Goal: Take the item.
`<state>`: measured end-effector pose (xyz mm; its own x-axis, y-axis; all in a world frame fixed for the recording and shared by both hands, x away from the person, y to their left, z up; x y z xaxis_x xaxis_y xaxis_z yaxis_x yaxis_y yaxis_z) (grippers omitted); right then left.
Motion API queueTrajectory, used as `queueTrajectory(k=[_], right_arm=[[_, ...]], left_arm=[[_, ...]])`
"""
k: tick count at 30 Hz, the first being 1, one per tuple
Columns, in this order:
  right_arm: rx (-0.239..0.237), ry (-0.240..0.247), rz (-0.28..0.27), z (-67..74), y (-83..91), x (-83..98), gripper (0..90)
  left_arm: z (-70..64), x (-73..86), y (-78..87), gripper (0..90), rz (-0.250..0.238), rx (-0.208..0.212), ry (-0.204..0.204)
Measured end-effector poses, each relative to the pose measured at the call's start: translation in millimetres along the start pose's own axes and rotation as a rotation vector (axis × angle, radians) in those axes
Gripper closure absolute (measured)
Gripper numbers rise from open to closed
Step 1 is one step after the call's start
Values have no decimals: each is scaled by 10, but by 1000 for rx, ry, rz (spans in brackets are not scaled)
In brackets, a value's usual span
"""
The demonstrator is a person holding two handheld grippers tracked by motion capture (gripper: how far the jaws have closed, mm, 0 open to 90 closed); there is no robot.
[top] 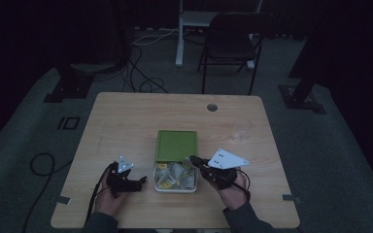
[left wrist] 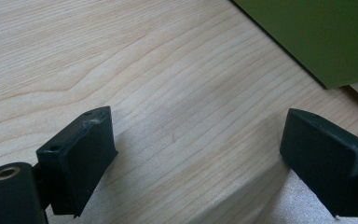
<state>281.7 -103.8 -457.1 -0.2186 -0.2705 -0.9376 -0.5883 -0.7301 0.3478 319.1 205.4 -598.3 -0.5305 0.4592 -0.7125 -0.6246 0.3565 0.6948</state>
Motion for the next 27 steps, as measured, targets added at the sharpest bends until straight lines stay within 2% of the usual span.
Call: queueTrajectory(k=[27], right_arm=[[68,-14,-16,-212,163,1,900]], left_arm=[[0,0,0,109,0,0,0]])
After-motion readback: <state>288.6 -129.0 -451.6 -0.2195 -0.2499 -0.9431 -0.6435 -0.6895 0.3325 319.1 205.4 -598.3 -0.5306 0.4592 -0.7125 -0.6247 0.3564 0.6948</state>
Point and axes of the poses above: each handheld gripper's, and its own axes: y roughly backward along the jaws, x roughly out of its underside, z roughly to its left, the point moved 3 cm from there along -y, roughly forward along the jaws, and after that the axes turned 5 degrees about -y, right-handed, at the moved point
